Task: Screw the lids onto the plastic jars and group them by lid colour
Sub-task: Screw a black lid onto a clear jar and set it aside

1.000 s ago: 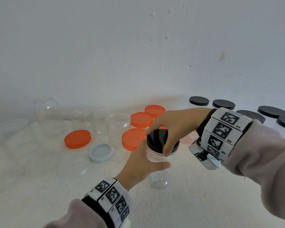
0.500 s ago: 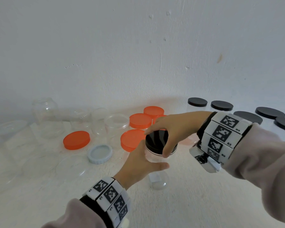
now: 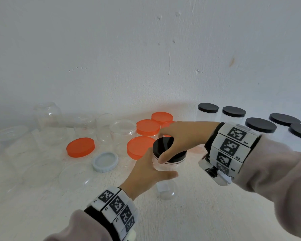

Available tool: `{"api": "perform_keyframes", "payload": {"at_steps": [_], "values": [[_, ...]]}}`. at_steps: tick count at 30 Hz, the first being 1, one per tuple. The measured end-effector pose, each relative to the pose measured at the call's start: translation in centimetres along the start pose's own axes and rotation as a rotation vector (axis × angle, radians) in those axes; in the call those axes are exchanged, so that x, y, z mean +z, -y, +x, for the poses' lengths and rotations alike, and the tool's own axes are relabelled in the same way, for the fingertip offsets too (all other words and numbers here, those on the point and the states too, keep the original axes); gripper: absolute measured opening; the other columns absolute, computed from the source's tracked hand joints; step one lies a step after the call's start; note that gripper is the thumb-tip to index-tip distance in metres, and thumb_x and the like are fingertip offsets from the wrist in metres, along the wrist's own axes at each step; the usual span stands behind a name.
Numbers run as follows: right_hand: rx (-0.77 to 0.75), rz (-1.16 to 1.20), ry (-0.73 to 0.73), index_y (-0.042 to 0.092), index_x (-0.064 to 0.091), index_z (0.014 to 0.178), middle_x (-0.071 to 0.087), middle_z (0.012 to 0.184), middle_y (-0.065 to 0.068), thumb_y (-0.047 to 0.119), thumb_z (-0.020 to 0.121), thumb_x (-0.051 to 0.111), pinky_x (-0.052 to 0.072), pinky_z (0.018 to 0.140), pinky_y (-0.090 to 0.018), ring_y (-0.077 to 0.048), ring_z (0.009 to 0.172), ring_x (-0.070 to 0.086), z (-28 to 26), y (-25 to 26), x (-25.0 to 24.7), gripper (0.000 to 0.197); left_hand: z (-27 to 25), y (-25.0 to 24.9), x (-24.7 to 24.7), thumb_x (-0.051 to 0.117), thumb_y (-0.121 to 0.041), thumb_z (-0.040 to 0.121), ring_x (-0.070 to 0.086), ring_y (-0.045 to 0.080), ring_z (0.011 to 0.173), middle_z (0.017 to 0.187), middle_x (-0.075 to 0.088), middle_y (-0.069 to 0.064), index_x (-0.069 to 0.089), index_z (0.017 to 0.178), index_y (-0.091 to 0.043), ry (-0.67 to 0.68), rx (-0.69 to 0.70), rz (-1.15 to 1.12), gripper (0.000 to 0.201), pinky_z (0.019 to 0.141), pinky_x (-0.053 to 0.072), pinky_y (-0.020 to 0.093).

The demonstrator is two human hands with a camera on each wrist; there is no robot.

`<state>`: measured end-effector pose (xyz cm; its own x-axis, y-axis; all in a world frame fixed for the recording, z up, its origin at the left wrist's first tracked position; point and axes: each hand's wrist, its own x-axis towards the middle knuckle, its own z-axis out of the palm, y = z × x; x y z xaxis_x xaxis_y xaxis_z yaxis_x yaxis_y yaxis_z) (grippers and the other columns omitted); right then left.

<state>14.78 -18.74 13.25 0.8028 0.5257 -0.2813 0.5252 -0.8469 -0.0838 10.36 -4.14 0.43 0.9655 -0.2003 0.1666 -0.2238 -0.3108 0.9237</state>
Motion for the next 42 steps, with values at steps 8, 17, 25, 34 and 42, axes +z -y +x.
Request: {"api": "perform_keyframes", "payload": {"at_steps": [8, 17, 25, 34, 42], "values": [[-0.117, -0.004, 0.085, 0.051, 0.044, 0.136, 0.043, 0.129, 0.023, 0.051, 0.066, 0.081, 0.039, 0.101, -0.032, -0.004, 0.120, 0.039, -0.6, 0.0, -1.5, 0.079, 0.2, 0.2, 0.1, 0.090, -0.032, 0.061, 0.049, -0.019, 0.106, 0.120, 0.058, -0.027, 0.040, 0.128, -0.047, -0.005, -0.010, -0.027, 0.085, 0.078, 0.041, 0.005], [0.020, -0.023, 0.025, 0.040, 0.052, 0.111, 0.057, 0.110, 0.009, 0.079, 0.058, 0.065, 0.059, 0.077, -0.038, -0.020, 0.091, 0.067, 0.0, 0.7, -0.5, 0.068, 0.0, 0.1, -0.1, 0.088, -0.036, 0.064, 0.046, -0.025, 0.104, 0.112, 0.056, -0.038, 0.038, 0.115, -0.058, 0.016, -0.019, -0.007, 0.075, 0.075, 0.039, -0.001], [-0.105, -0.046, 0.108, 0.053, 0.045, 0.132, 0.043, 0.127, 0.021, 0.055, 0.064, 0.081, 0.041, 0.101, -0.034, -0.007, 0.121, 0.041, -0.2, 0.3, -1.6, 0.077, 0.2, 0.1, -0.1, 0.089, -0.031, 0.063, 0.049, -0.020, 0.105, 0.119, 0.058, -0.026, 0.040, 0.129, -0.043, 0.016, -0.010, -0.018, 0.084, 0.075, 0.039, -0.002], [0.016, -0.024, -0.025, 0.031, 0.054, 0.110, 0.057, 0.103, 0.014, 0.080, 0.065, 0.062, 0.048, 0.066, -0.027, -0.010, 0.089, 0.060, 0.3, 0.4, 0.1, 0.067, 0.2, 0.1, -0.2, 0.089, -0.035, 0.063, 0.047, -0.023, 0.105, 0.111, 0.057, -0.038, 0.041, 0.118, -0.054, 0.027, -0.009, -0.017, 0.076, 0.077, 0.040, 0.001], [-0.131, 0.006, 0.083, 0.054, 0.049, 0.125, 0.043, 0.114, 0.025, 0.052, 0.066, 0.080, 0.043, 0.098, -0.034, -0.007, 0.116, 0.043, 0.0, 0.3, -1.4, 0.067, 0.4, 0.2, -0.1, 0.089, -0.031, 0.062, 0.046, -0.026, 0.103, 0.111, 0.055, -0.039, 0.037, 0.124, -0.051, 0.023, 0.010, -0.014, 0.083, 0.075, 0.034, -0.007]]}}
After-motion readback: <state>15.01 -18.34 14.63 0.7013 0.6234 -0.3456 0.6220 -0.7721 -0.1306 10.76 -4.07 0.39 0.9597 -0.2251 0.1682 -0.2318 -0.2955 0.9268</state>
